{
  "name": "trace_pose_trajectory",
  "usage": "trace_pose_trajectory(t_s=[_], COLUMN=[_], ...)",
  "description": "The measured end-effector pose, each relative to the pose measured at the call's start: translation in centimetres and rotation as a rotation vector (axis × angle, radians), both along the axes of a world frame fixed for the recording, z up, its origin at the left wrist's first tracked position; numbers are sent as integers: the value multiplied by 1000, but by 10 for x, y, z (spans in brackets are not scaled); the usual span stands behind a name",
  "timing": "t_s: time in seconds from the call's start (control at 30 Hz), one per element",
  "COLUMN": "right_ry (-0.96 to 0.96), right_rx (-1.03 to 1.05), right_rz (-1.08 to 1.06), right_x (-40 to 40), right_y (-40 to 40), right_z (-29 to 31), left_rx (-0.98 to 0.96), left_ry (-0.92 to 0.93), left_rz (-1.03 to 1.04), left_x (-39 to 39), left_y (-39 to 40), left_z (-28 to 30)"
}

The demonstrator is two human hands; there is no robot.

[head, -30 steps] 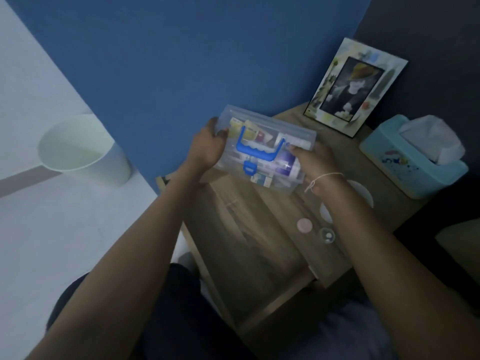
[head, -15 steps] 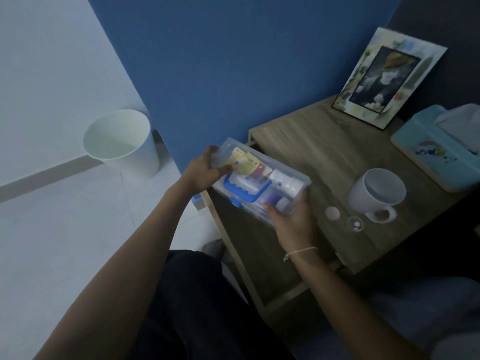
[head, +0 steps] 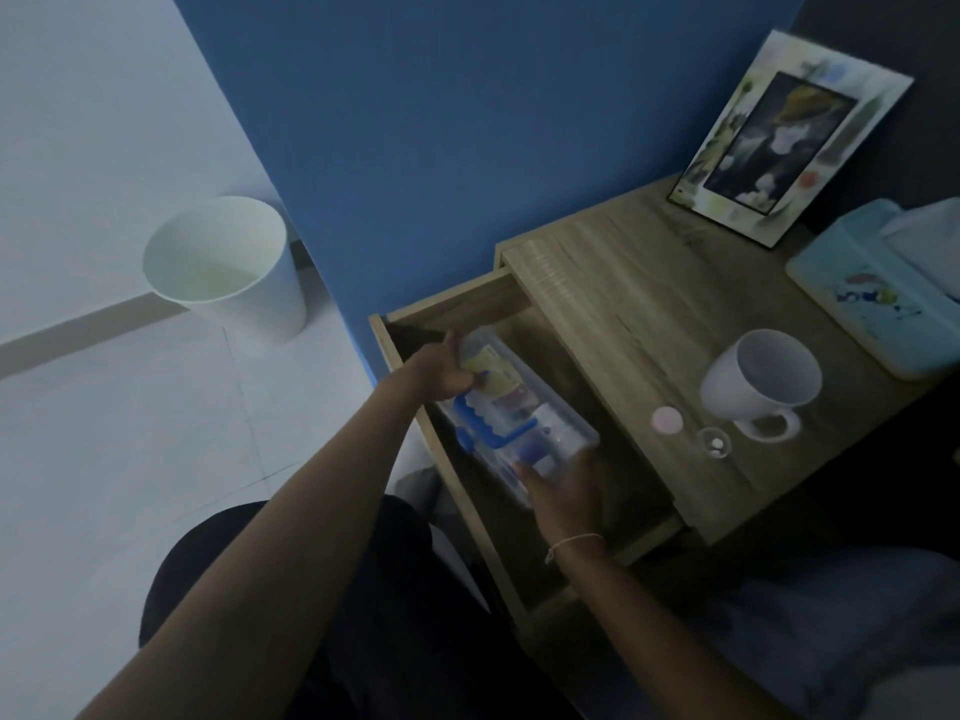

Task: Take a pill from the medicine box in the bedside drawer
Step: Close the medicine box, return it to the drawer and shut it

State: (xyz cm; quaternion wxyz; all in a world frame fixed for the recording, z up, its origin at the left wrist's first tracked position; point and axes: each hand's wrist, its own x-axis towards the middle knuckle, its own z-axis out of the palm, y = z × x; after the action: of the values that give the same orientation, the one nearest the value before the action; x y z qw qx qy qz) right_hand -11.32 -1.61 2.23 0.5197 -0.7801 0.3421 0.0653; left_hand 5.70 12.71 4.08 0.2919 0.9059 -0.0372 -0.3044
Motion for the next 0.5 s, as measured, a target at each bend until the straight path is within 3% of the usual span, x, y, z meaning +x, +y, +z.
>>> trace_pose_trajectory(t_s=[0.27, 0.37, 0.5], right_ry=[72, 53, -47], right_rx=[-22, -21, -405], right_rz=[-12, 30, 275], right_x=[1, -1, 0], right_y=[-3, -7, -14], right_z=[-32, -36, -36], left_rx=[37, 148, 256], left_ry=[-40, -175, -480], left_rz=[-66, -143, -266], left_x=[-1, -7, -33], left_y=[-9, -8, -13], left_z=[-30, -33, -39])
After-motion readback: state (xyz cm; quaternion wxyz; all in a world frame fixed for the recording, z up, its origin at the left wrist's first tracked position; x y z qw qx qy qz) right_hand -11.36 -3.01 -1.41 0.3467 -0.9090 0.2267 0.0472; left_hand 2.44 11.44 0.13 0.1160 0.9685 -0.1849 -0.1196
